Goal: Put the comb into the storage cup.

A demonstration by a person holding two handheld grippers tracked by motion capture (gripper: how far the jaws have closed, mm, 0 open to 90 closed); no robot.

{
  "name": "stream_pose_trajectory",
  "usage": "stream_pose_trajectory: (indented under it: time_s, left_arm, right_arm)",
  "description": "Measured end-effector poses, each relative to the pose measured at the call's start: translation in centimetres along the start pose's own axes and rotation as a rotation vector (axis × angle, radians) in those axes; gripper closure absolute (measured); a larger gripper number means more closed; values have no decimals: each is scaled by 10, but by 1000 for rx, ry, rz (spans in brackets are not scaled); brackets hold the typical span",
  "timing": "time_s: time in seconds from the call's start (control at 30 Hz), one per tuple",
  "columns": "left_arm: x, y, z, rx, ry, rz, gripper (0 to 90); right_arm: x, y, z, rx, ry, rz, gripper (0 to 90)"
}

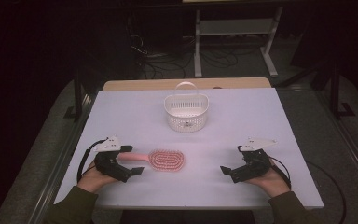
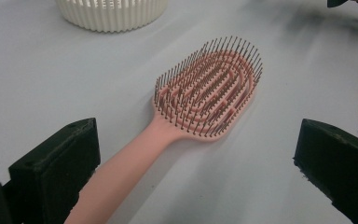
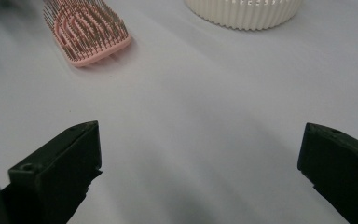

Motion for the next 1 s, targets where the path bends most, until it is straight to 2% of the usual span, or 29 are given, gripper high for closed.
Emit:
stream_pose_trajectory:
  time_s: [0.2, 0.43, 1.0]
  left_arm:
    - [-1, 5, 1, 1, 1, 15, 5]
    - [-1, 4, 3, 9, 0, 6, 6]
    - [-5, 11, -1, 2, 3, 22, 23]
  right_arm:
    - [-1, -1, 0, 1, 0, -3, 0]
    - [-3, 2, -1, 1, -1, 4, 0]
    - [-1, 3, -3, -2, 2, 0, 0]
Point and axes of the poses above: each handheld gripper's, and its own axes: x roughly forward along the jaws, y roughly out of its top, z roughly to its right, the point moved 8 cm from there along x, roughly forward along the jaws, and after that the axes turned 9 degrees about -z, right-handed, at the moved point
